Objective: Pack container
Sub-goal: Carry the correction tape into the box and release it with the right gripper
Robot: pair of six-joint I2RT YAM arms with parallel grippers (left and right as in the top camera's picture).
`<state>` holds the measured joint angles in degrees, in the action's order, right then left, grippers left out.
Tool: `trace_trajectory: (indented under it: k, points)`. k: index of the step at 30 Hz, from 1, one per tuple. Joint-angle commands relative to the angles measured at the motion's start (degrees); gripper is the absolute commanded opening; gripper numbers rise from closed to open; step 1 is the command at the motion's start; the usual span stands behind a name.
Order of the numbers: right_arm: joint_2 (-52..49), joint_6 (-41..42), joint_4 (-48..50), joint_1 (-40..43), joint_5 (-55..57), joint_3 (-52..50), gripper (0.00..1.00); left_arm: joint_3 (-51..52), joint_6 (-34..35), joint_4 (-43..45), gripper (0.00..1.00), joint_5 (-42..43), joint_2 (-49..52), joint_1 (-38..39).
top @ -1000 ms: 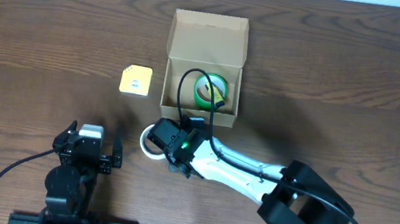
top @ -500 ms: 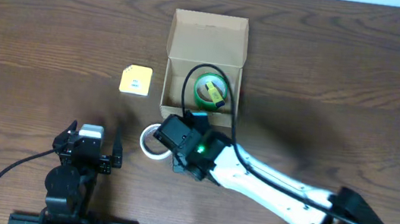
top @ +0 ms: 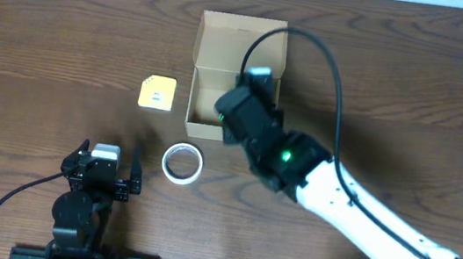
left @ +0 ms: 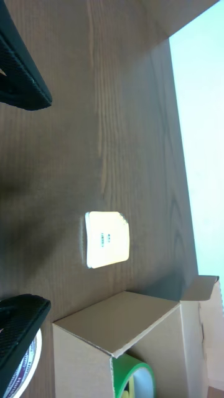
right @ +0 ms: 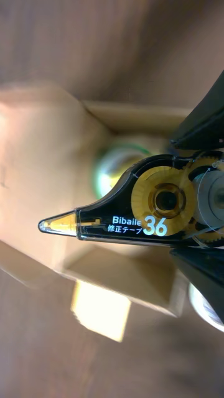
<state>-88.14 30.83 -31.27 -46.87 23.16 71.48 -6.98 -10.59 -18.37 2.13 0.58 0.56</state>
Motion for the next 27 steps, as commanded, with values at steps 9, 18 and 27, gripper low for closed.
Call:
trace_trajectory:
  k: [9, 18, 27]
  points:
    - [-14.29, -11.65, 1.22, 5.84, 1.88, 7.37, 0.26, 1.25, -0.59, -0.63, 0.95, -0.63, -0.33, 0.17]
    - [-17.14, -11.39, -4.13, 5.88, -1.16, 8.37, 0.27, 1.25, -0.59, -0.63, 0.95, -0.63, -0.33, 0.17]
    - [-17.14, -10.91, -7.30, 5.81, -3.72, 8.37, 0.34, 1.25, -0.59, -0.63, 0.95, -0.63, -0.33, 0.17]
